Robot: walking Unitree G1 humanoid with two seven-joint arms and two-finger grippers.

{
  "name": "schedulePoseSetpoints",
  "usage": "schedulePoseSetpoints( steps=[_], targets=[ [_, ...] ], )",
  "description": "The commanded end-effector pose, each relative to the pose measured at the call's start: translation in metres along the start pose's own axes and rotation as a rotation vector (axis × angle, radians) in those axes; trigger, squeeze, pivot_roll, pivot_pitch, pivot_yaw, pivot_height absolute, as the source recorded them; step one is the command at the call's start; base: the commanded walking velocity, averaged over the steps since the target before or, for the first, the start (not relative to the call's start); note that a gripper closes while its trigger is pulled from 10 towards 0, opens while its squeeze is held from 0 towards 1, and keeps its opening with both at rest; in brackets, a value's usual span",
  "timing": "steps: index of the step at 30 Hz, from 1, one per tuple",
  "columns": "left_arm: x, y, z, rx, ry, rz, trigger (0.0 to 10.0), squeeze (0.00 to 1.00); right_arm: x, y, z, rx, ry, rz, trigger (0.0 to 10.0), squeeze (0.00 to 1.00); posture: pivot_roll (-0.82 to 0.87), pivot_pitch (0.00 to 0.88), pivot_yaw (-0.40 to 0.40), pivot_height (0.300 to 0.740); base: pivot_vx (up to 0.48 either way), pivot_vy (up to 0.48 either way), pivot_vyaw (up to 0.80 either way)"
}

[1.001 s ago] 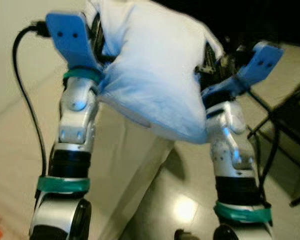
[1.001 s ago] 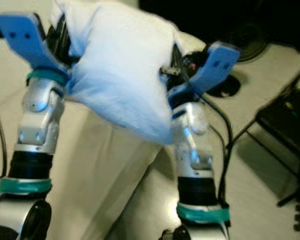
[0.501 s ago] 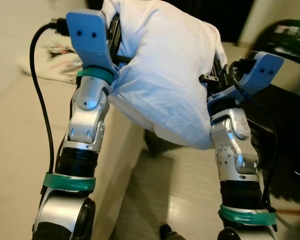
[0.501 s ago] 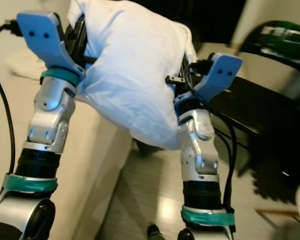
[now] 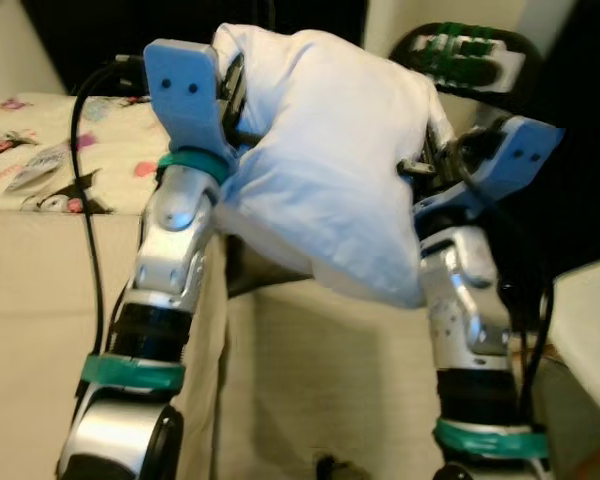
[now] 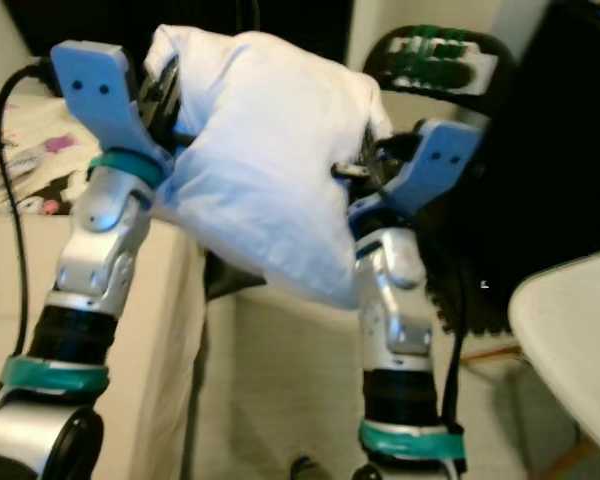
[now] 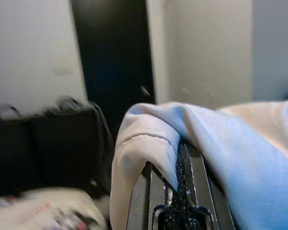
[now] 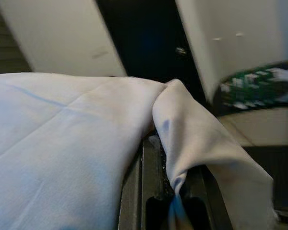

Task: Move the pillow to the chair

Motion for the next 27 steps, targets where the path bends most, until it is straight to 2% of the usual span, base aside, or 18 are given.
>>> schedulePoseSetpoints(
  steps=[1, 2, 3, 5, 6, 8, 11, 14, 15, 21, 22, 27],
  targets=[
    [0.004, -0.012, -0.010, 0.011, -0.047, 0.046, 10.0, 0.00, -0.001, 0.006, 0.012, 0.007, 0.049, -0.037, 10.0, 0.00, 0.00, 0.000, 0.154, 0.740, 0.000, 0.000, -0.80],
    [0.012, -0.027, -0.009, 0.013, -0.044, 0.099, 10.0, 0.00, 0.004, -0.003, 0.009, 0.024, 0.041, -0.011, 10.0, 0.00, 0.00, 0.000, 0.152, 0.740, 0.000, 0.000, -0.80],
    [0.012, -0.027, -0.009, 0.013, -0.044, 0.099, 10.0, 0.00, 0.004, -0.003, 0.009, 0.024, 0.041, -0.011, 10.0, 0.00, 0.00, 0.000, 0.152, 0.740, 0.000, 0.000, -0.80],
    [0.027, -0.050, -0.006, 0.024, -0.047, 0.180, 10.0, 0.00, 0.012, -0.018, 0.002, 0.056, 0.033, 0.038, 10.0, 0.00, 0.00, 0.000, 0.149, 0.740, 0.000, 0.000, -0.80],
    [0.027, -0.050, -0.006, 0.024, -0.047, 0.180, 10.0, 0.00, 0.012, -0.018, 0.002, 0.056, 0.033, 0.038, 10.0, 0.00, 0.00, 0.000, 0.149, 0.740, 0.000, 0.000, -0.80],
    [0.046, -0.075, -0.001, 0.018, -0.035, 0.266, 10.0, 0.00, 0.022, -0.034, -0.002, 0.089, 0.033, 0.096, 10.0, 0.00, -0.01, 0.000, 0.141, 0.740, 0.000, 0.000, -0.80],
    [0.067, -0.097, 0.003, 0.011, -0.017, 0.341, 10.0, 0.00, 0.032, -0.052, -0.005, 0.125, 0.045, 0.162, 10.0, 0.00, -0.01, 0.000, 0.131, 0.740, 0.000, 0.000, -0.80],
    [0.072, -0.101, 0.003, 0.013, -0.012, 0.359, 10.0, 0.00, 0.034, -0.057, -0.005, 0.132, 0.050, 0.181, 10.0, 0.00, -0.01, 0.000, 0.122, 0.740, 0.000, 0.000, -0.80],
    [0.081, -0.107, 0.002, 0.010, 0.001, 0.380, 10.0, 0.00, 0.039, -0.066, -0.007, 0.139, 0.059, 0.216, 10.0, 0.00, 0.00, 0.000, 0.104, 0.740, 0.000, 0.000, -0.80],
    [0.090, -0.113, 0.001, 0.024, 0.031, 0.413, 10.0, 0.00, 0.044, -0.078, -0.009, 0.117, 0.053, 0.269, 10.0, 0.00, 0.00, 0.008, 0.063, 0.740, 0.000, 0.000, -0.80],
    [0.094, -0.114, -0.002, 0.022, 0.048, 0.416, 10.0, 0.00, 0.047, -0.084, -0.011, 0.111, 0.060, 0.297, 10.0, 0.00, 0.01, 0.014, 0.031, 0.740, 0.000, 0.000, 0.00],
    [0.098, -0.113, -0.003, 0.026, 0.070, 0.407, 10.0, 0.00, 0.055, -0.098, -0.009, 0.117, 0.082, 0.350, 10.0, 0.00, 0.02, 0.021, 0.010, 0.740, 0.000, 0.000, 0.00]
  ],
)
Point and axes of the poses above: a point about 5 cm out from each wrist's last joint towards the gripper, its own x axis pointing back from the gripper into the wrist, its own y axis along the axis of the wrist's last joint, z = x × y, the point moved 4 cm from there along -x, pointing out of the wrist towards the gripper, and after that the axes turned 1 degree about x, right-handed, at the moved point
